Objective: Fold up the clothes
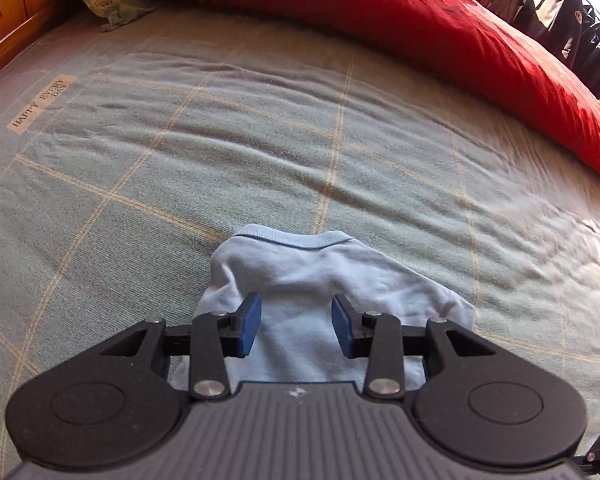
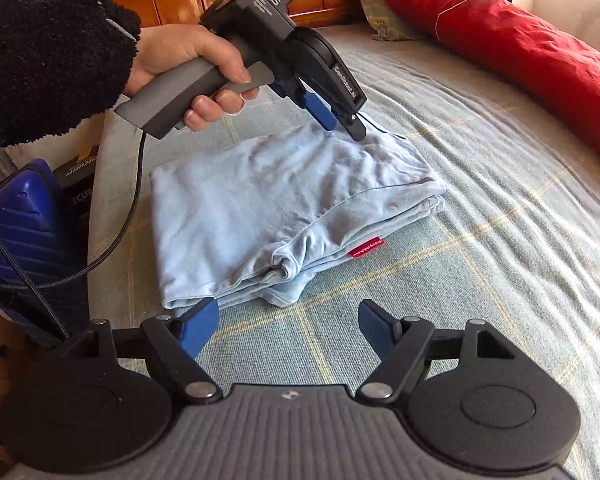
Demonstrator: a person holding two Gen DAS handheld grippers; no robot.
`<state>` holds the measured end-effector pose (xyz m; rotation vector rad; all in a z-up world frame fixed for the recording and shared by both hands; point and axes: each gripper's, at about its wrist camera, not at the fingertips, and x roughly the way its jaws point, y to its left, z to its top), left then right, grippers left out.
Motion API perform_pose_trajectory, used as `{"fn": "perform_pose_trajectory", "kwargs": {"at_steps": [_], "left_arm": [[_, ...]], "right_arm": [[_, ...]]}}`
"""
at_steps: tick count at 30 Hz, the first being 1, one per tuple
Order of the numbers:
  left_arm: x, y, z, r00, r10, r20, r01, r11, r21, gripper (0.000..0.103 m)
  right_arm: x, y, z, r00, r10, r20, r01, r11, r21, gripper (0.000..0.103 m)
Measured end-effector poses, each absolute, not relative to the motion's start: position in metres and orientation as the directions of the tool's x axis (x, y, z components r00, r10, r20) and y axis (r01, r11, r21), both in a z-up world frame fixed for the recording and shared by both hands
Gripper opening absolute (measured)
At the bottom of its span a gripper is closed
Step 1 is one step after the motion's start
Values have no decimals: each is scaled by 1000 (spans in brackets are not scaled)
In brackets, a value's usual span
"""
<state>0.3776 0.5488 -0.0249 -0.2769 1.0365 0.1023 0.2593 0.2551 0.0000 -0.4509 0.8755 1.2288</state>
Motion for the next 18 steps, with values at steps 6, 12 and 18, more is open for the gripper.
{"fn": "perform_pose_trajectory", "kwargs": {"at_steps": [6,12,18], "left_arm": [[316,517,-4,483,58,-874,-197,979,-44,46],[260,490,-11,449,208,-869,-324,944,58,46],[244,481,-33,438,202,-876,-404,915,8,49]], "right_arm": [[261,245,6,63,607,-792,-947,286,144,83],[265,240,6,42,607,-793,-941,291,172,83],[261,232,9,28,602,-798,-945,277,176,83]]}}
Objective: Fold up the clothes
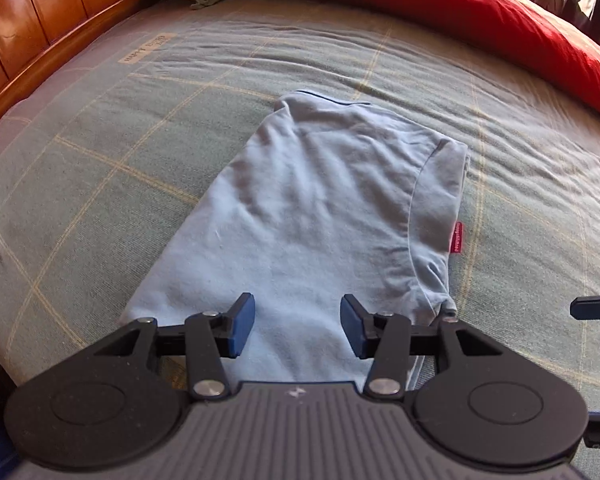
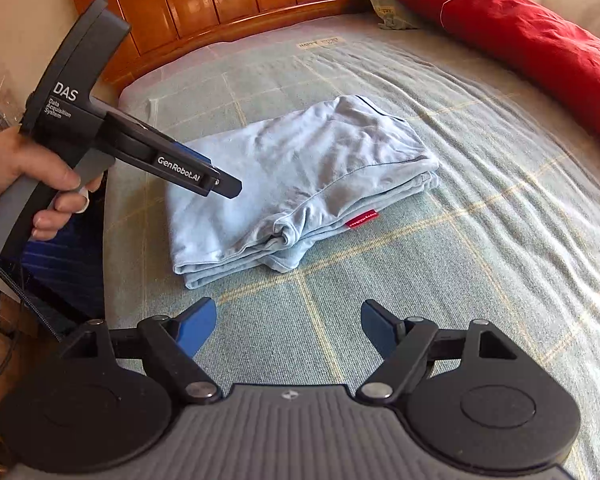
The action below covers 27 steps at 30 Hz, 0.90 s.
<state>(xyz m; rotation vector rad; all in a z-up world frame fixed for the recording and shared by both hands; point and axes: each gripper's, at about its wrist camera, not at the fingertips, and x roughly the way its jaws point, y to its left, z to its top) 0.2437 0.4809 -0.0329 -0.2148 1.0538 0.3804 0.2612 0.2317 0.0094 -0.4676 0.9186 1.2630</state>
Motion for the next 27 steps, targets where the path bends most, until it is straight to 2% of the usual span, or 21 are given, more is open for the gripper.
{"fn": "perform_pose_trajectory", "kwargs": {"at_steps": [4,11,13,17,19,22,24,27], "left_arm": [[239,474,-20,464,221,-858,-423,906,4,49],[224,445,25,522,249,-816,-432,902,-2,66],[219,438,43,530,256,-808,-442,897,-6,71],[211,423,78,518,273,-811,-462,887,3,77],[205,409,96,497,319,-807,-485,873,47,80],[193,387,123,491,393,-777,-528,844,93,87],[184,375,138,495,422,-759,-555,826,97,96],[169,368,158,504,402,-764,-588,808,37,97]], "right_arm": [[261,225,14,24,601,-799,-945,275,178,84],[270,208,37,-13,565,-825,-927,304,222,85],[276,203,46,-19,546,-838,-920,318,229,95],[288,197,67,-29,509,-861,-905,353,238,97],[291,196,78,-24,502,-865,-900,366,237,103],[296,197,97,-23,492,-870,-894,379,238,103],[297,198,109,-27,494,-869,-891,382,244,103],[295,201,130,-41,498,-866,-894,368,254,103]]}}
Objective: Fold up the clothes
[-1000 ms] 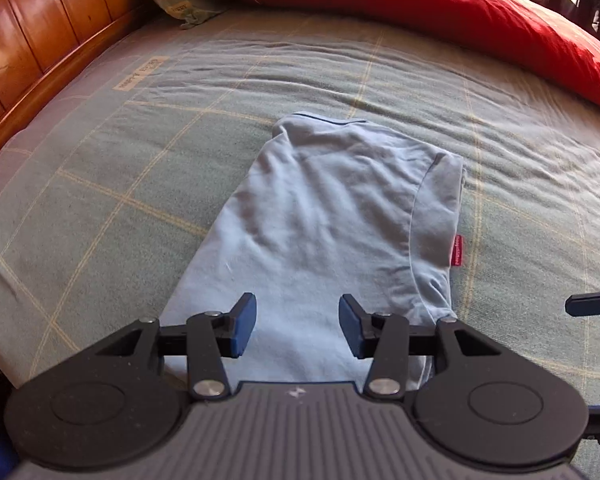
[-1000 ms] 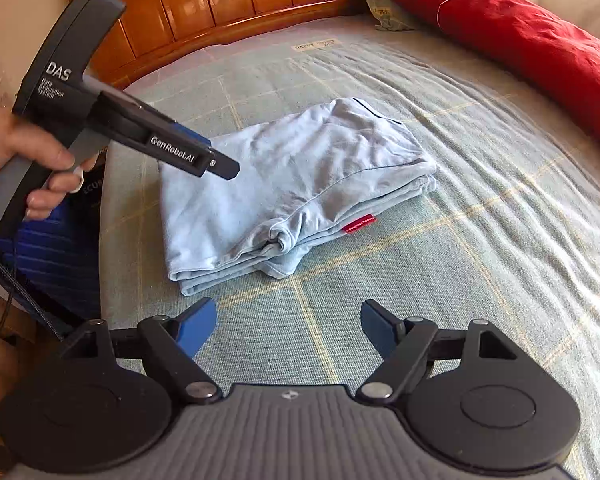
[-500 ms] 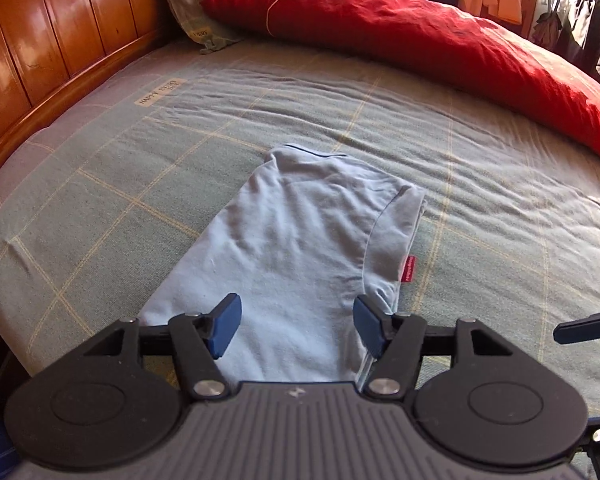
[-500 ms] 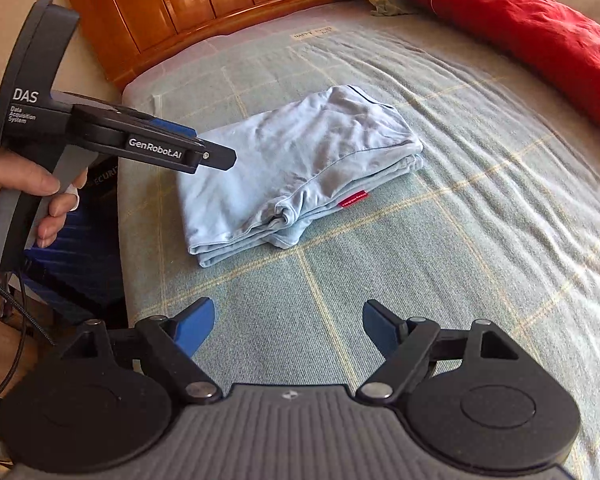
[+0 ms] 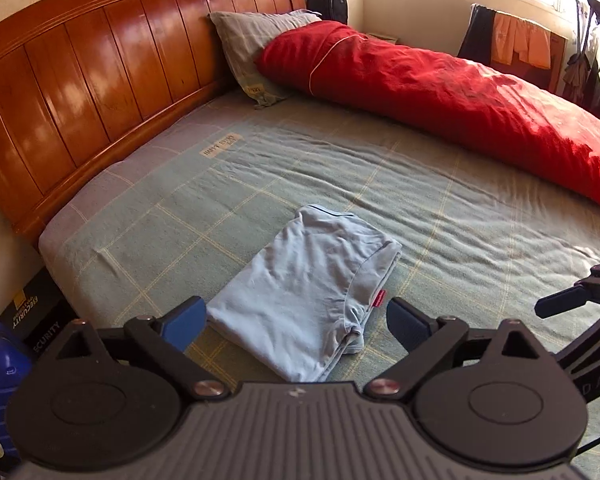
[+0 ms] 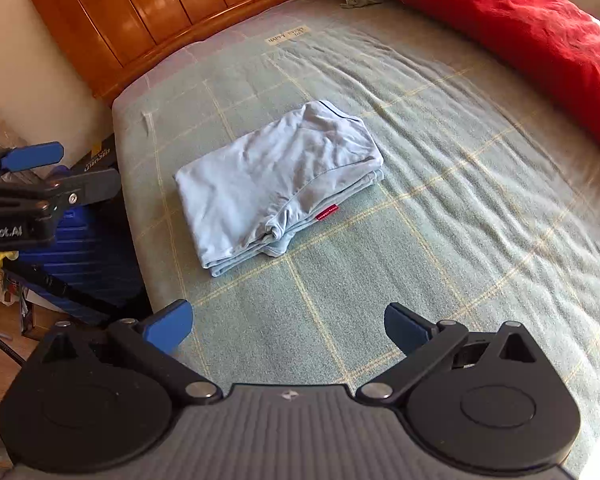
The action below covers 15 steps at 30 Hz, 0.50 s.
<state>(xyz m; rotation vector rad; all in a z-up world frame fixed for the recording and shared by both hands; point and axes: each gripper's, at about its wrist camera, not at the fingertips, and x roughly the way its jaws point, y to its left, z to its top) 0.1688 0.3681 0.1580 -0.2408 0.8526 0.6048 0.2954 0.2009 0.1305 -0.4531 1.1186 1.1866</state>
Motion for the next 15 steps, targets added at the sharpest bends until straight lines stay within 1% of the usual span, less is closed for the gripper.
{"fn": "perform_pose_trajectory", "kwargs": {"at_steps": [3,8,10,11,15], "left_arm": [[153,368,173,488,406,-773,-633,774,7,97],[126,370,207,488,477,-731,-702,712,-5,97],[114,373,217,487,494,-720,-729,684,-24,100],[109,375,221,486,491,-723,-739,672,-40,102],[95,382,222,475,447,-758,-770,628,-112,102]], "right_arm": [[290,203,152,-47,504,-862,-908,339,248,103],[277,202,183,-50,505,-862,-927,299,228,103],[271,202,191,-56,502,-863,-929,291,230,103],[268,201,195,-60,500,-864,-929,288,232,103],[253,203,211,-90,495,-864,-933,261,247,103]]}}
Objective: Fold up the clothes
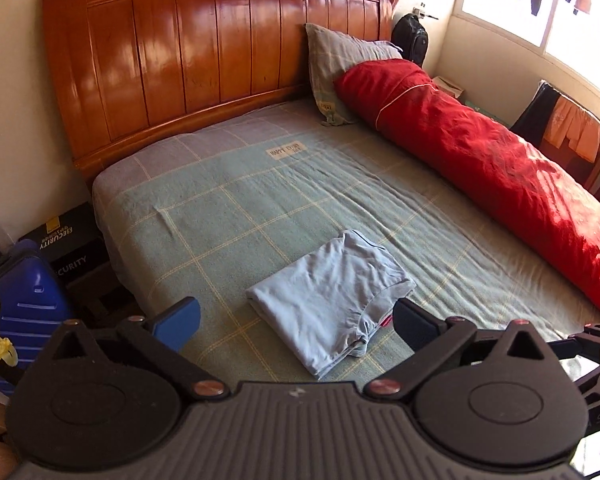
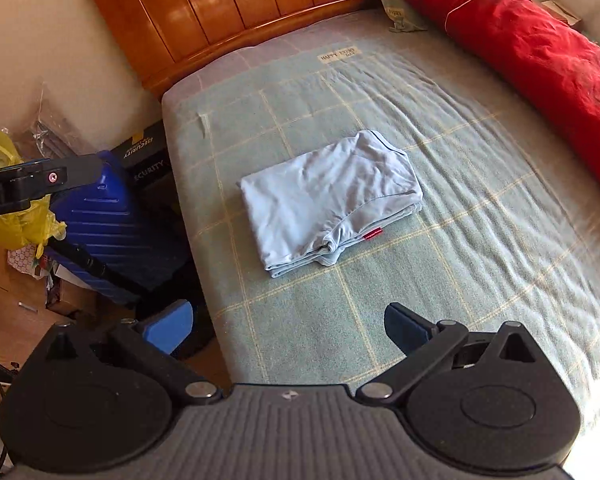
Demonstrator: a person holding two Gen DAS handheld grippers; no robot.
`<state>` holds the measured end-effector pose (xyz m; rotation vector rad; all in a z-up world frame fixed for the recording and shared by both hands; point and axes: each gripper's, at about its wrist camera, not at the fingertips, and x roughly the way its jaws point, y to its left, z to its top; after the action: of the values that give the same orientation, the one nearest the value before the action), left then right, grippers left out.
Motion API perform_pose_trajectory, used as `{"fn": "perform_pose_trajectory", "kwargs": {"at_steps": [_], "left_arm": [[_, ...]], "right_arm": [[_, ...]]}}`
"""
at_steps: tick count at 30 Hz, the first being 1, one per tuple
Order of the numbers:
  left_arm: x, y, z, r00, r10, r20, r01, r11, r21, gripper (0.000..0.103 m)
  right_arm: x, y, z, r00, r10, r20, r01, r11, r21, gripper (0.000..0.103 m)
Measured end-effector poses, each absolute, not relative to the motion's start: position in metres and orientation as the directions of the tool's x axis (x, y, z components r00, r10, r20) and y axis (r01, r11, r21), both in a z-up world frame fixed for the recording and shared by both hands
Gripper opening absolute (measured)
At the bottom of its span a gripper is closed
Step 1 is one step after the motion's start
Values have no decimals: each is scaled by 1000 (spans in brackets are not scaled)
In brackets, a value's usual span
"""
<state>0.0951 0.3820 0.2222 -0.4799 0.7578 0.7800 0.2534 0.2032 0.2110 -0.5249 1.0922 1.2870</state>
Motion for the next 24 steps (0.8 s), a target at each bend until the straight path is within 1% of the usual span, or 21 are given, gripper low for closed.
{"fn": "perform_pose_trajectory", "kwargs": {"at_steps": [5,7,13,17,21,24], "left_arm": [[81,389,213,447,395,-803,-810,560,-175,102],[79,392,208,419,371,-829,-829,528,-182,102],[77,397,195,337,317,-887,-860,487,-153,102],[76,400,192,297,284,-912,-874,465,-140,102],[77,402,192,298,250,-921,-870,468,-154,102],[84,402,194,279,241,-929,-859,495,-129,102]], "right_arm": [[239,213,223,-94,488,-868,-939,247,241,103],[236,217,226,-96,487,-868,-938,247,242,103],[228,231,230,-89,477,-875,-941,249,231,103],[221,236,235,-34,488,-872,-952,249,177,103],[216,241,238,51,507,-860,-960,261,98,103],[217,243,240,68,518,-852,-959,269,88,103]]}}
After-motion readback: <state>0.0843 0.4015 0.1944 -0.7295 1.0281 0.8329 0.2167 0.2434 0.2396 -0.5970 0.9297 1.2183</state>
